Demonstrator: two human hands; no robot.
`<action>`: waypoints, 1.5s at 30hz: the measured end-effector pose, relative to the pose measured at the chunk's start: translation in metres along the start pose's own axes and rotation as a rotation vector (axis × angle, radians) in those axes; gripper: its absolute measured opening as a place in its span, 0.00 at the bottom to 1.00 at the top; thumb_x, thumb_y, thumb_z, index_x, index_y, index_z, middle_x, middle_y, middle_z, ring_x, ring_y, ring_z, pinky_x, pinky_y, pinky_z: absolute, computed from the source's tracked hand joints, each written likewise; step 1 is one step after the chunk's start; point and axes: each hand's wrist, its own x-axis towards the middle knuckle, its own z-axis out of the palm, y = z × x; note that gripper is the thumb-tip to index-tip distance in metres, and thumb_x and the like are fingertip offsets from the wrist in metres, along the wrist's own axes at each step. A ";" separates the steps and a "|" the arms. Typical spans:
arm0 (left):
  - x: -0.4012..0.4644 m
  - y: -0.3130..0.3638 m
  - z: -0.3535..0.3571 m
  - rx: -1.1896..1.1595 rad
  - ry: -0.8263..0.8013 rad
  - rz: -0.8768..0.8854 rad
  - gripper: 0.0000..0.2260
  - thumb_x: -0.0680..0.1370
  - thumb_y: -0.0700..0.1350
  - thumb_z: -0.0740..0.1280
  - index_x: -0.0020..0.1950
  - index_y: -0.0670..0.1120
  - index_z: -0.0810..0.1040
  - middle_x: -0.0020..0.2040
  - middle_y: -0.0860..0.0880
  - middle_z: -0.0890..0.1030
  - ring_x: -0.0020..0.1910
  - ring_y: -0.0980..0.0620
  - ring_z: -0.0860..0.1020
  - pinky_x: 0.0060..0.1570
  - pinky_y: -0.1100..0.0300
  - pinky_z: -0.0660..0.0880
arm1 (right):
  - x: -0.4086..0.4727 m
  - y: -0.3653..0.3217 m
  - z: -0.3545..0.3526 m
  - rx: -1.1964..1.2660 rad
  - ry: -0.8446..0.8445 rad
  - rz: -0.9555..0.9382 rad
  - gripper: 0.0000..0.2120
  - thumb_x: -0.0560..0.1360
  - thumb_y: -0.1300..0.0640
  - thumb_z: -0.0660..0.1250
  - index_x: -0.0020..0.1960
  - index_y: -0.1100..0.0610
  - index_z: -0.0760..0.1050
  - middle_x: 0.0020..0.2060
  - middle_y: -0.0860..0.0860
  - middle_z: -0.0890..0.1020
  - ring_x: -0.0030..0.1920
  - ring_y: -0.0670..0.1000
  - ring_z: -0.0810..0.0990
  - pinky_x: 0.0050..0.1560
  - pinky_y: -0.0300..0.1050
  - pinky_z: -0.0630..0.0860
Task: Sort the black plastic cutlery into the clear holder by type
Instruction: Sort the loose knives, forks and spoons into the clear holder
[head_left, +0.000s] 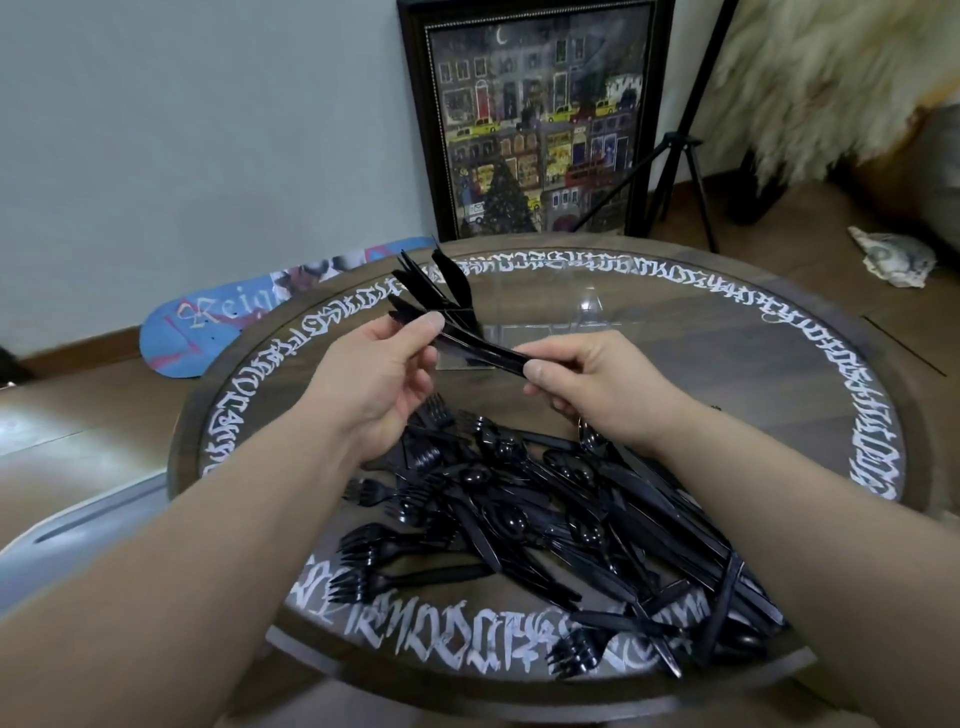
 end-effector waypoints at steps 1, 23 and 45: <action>0.000 0.008 0.000 0.022 0.008 0.039 0.04 0.75 0.39 0.69 0.43 0.46 0.77 0.31 0.53 0.75 0.26 0.61 0.72 0.24 0.71 0.68 | 0.003 -0.006 0.001 -0.040 -0.002 -0.015 0.12 0.79 0.60 0.62 0.60 0.50 0.78 0.35 0.44 0.82 0.31 0.40 0.74 0.37 0.35 0.72; 0.056 0.062 -0.001 0.778 0.042 0.577 0.06 0.74 0.42 0.71 0.38 0.48 0.78 0.31 0.49 0.79 0.32 0.52 0.76 0.41 0.53 0.76 | 0.093 -0.035 0.018 -0.871 0.154 -0.190 0.14 0.77 0.49 0.64 0.59 0.53 0.76 0.45 0.51 0.71 0.51 0.56 0.73 0.43 0.44 0.65; 0.073 0.037 -0.028 1.123 -0.059 0.385 0.43 0.68 0.52 0.77 0.77 0.47 0.58 0.71 0.51 0.69 0.68 0.53 0.69 0.64 0.63 0.62 | 0.114 -0.052 0.003 -0.539 0.304 -0.217 0.11 0.76 0.51 0.67 0.40 0.57 0.78 0.33 0.50 0.78 0.38 0.51 0.76 0.40 0.42 0.69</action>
